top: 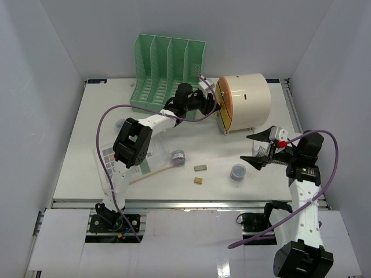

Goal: Organize the desk

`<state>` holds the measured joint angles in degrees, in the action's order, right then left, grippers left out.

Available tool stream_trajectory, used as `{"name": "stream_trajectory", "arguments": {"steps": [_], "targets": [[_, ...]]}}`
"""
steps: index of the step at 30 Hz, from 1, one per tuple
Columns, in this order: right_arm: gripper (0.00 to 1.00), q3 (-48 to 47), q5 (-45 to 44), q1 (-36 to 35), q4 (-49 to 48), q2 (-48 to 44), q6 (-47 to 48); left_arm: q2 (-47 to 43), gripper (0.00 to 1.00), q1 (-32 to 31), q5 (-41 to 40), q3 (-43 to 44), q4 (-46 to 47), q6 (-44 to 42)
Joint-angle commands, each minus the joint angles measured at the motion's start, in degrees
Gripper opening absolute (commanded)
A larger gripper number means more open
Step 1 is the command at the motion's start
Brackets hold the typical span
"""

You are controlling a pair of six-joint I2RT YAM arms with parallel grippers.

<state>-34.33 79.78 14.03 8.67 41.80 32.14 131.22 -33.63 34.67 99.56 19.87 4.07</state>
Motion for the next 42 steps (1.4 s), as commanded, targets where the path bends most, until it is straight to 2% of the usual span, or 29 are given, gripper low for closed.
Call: {"name": "stream_trajectory", "arguments": {"steps": [1,4,9,16,20,26,33,35,38,40,42], "targets": [[0.87,-0.3,1.9,0.4,-1.2,-0.5,0.6,-1.7,0.39,0.0,0.5,0.9,2.5,-0.5],[0.86,-0.2,1.8,0.4,-1.3,-0.4,0.6,-2.0,0.36,-0.1,1.1,1.3,2.2,-0.9],[0.86,-0.2,1.8,0.6,-1.2,-0.5,0.7,-2.9,0.23,-0.1,1.5,0.5,2.6,-1.1],[0.86,0.0,1.5,0.7,-1.2,-0.5,0.8,-9.3,0.09,-0.1,0.9,-8.2,5.4,-3.1],[0.86,0.2,1.5,0.8,-1.2,-0.4,0.8,-16.2,0.07,0.1,-0.1,-16.6,6.0,-6.9],[0.86,0.6,1.0,1.0,-1.2,-0.3,0.7,-22.6,0.05,0.7,-1.3,-23.3,4.2,-10.7],[0.88,0.7,-0.5,0.9,-0.3,0.5,0.9,-28.2,0.05,4.3,-1.3,-29.9,3.6,-10.9],[0.89,-0.8,-2.7,0.6,3.1,1.5,3.8,-29.6,0.05,5.0,-1.1,-31.6,3.8,-10.8],[0.9,-5.1,-7.1,-2.3,16.8,5.2,12.4,-31.4,0.05,5.8,-0.6,-34.1,4.4,-10.3],[0.9,-8.6,-12.7,-5.4,24.2,8.5,18.0,-32.6,0.06,6.0,-0.1,-35.3,4.6,-10.0],[0.91,-11.3,-19.4,-9.2,27.6,11.7,20.6,-33.4,0.07,6.0,0.2,-36.5,4.7,-9.8]]}}
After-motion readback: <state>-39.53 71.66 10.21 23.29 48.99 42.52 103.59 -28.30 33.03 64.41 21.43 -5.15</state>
